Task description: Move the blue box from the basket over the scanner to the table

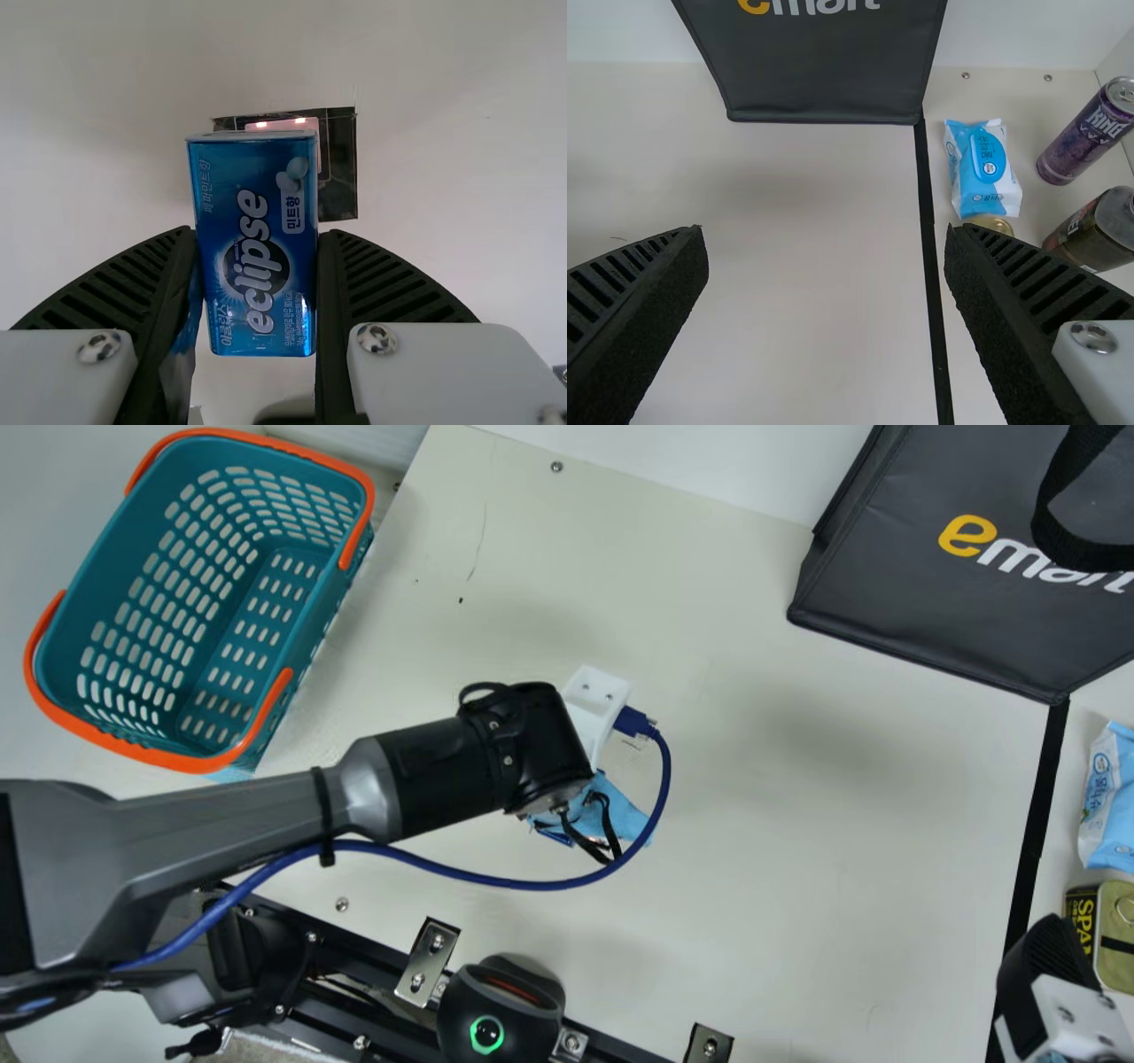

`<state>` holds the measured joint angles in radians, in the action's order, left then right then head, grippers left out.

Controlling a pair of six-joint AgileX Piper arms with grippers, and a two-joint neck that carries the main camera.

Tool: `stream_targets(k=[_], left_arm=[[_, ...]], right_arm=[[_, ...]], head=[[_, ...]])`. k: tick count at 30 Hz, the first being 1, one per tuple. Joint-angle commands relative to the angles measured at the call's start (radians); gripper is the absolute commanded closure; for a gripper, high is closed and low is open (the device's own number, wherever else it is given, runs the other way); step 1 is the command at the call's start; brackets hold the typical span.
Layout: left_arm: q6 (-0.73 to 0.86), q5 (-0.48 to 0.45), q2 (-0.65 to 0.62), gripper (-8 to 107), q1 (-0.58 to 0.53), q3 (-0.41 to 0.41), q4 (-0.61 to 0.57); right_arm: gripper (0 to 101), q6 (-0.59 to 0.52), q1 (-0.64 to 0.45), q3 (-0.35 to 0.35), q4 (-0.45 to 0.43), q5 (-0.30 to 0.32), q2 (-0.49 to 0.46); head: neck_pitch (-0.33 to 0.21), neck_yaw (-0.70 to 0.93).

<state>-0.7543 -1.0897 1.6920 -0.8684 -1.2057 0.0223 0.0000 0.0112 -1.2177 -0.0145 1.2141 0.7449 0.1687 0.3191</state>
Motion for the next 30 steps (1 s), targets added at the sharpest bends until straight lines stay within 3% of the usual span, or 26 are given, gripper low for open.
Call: stream_targets(k=[1,17,30], left_arm=[[-0.003,0.014,0.009,107,-0.004,0.01,0.002],[-0.047,0.107,0.058,107,-0.024,0.072,0.014],[-0.078,0.1,0.067,107,-0.032,0.081,0.019]], right_arm=[[6,0.0,0.0,0.0,0.0,0.0,0.0],[6,0.0,0.0,0.0,0.0,0.0,0.0],[6,0.0,0.0,0.0,0.0,0.0,0.0]], head=[[-0.03,0.002],[-0.03,0.002],[-0.03,0.002]])
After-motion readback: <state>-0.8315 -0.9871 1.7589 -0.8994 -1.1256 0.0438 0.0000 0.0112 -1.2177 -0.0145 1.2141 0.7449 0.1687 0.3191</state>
